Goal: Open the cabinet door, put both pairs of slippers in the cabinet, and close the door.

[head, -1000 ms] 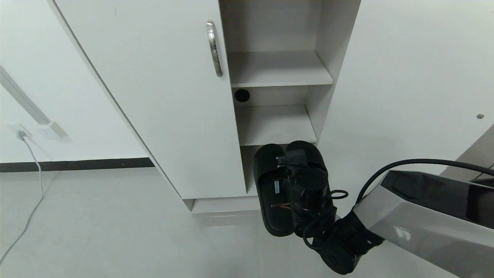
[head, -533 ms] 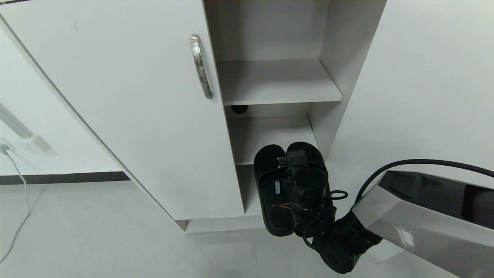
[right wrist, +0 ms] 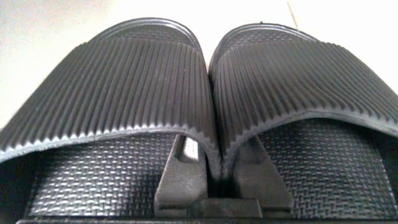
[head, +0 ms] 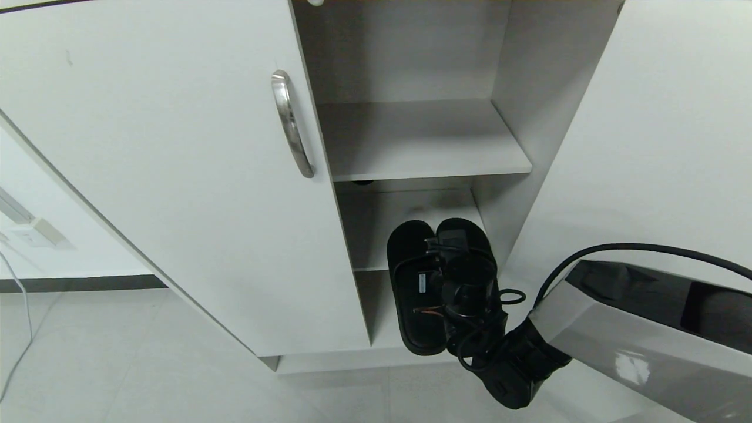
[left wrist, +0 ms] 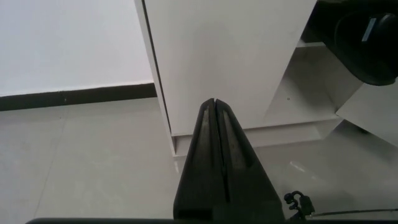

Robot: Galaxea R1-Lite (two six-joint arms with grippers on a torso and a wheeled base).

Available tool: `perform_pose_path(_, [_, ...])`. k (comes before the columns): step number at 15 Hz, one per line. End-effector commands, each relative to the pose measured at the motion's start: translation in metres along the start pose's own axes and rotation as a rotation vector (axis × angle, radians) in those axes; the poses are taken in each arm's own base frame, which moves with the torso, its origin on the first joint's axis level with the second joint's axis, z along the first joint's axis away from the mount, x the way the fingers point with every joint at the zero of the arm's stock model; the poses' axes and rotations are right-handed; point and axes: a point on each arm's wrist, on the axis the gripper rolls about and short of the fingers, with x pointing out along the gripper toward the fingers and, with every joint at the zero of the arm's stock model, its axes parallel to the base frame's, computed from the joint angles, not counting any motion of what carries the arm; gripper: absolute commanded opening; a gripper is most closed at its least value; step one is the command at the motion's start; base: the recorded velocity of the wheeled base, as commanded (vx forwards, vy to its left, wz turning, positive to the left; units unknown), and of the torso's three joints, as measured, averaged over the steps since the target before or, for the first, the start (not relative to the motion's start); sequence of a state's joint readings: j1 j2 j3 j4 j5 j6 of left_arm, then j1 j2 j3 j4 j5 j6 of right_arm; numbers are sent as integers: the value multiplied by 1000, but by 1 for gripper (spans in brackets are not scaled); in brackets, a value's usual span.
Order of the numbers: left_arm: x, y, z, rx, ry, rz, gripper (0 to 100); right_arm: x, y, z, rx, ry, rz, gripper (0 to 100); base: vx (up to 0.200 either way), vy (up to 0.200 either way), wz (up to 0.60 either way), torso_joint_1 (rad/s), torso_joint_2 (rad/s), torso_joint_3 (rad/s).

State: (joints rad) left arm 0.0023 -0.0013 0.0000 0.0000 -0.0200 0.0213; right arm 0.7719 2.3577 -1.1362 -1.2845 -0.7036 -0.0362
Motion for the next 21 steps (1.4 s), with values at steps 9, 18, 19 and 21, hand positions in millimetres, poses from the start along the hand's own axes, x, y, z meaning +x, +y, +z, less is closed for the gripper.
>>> perform_pose_path(9, [0,0,0,0,1,-1,0,82,21,12,66,-3,-68,0,0,0,0,0,0,0])
perform_pose_path(18, [0,0,0,0,1,-1,0,104,11,13,48,-8,-91,0,22,22,0,0,0,0])
perform_pose_path(19, [0,0,0,2,1,-1,0,104,11,14,50,-11,-93,0,200,200,0,-2,7,2])
perform_pose_path(21, [0,0,0,0,1,-1,0,104,11,14,50,-13,-91,0,0,0,0,0,0,0])
